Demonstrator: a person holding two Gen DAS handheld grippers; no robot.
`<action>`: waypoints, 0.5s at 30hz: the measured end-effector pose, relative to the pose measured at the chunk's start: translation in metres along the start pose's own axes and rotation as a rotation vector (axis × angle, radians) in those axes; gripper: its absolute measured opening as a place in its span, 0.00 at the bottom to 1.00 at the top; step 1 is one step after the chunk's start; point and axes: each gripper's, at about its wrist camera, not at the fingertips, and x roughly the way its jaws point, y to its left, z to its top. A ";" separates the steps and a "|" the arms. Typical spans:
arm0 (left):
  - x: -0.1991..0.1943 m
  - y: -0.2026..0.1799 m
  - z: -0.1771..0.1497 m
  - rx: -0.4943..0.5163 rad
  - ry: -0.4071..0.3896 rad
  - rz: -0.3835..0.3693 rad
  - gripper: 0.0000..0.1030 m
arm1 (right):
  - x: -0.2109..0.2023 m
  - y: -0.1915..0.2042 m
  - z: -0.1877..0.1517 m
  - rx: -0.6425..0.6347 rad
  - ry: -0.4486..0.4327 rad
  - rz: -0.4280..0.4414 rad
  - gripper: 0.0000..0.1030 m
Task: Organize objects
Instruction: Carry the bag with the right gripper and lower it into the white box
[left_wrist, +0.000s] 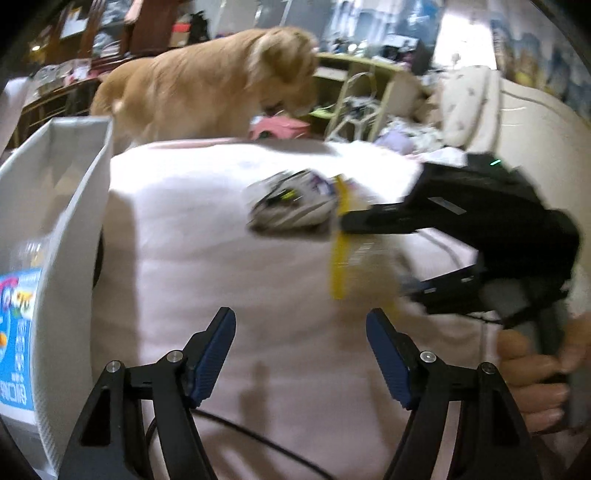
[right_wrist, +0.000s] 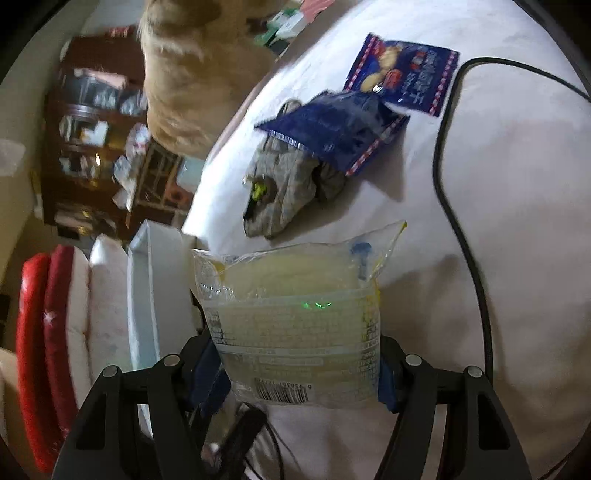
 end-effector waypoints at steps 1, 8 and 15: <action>-0.002 -0.005 0.003 0.001 0.001 -0.024 0.71 | 0.001 -0.001 0.000 0.017 -0.004 0.024 0.65; -0.005 -0.004 0.025 -0.050 -0.011 -0.069 0.71 | 0.030 0.007 -0.019 0.071 0.183 0.274 0.65; -0.024 0.021 0.043 -0.132 -0.042 -0.063 0.40 | 0.043 0.040 -0.032 0.022 0.268 0.353 0.70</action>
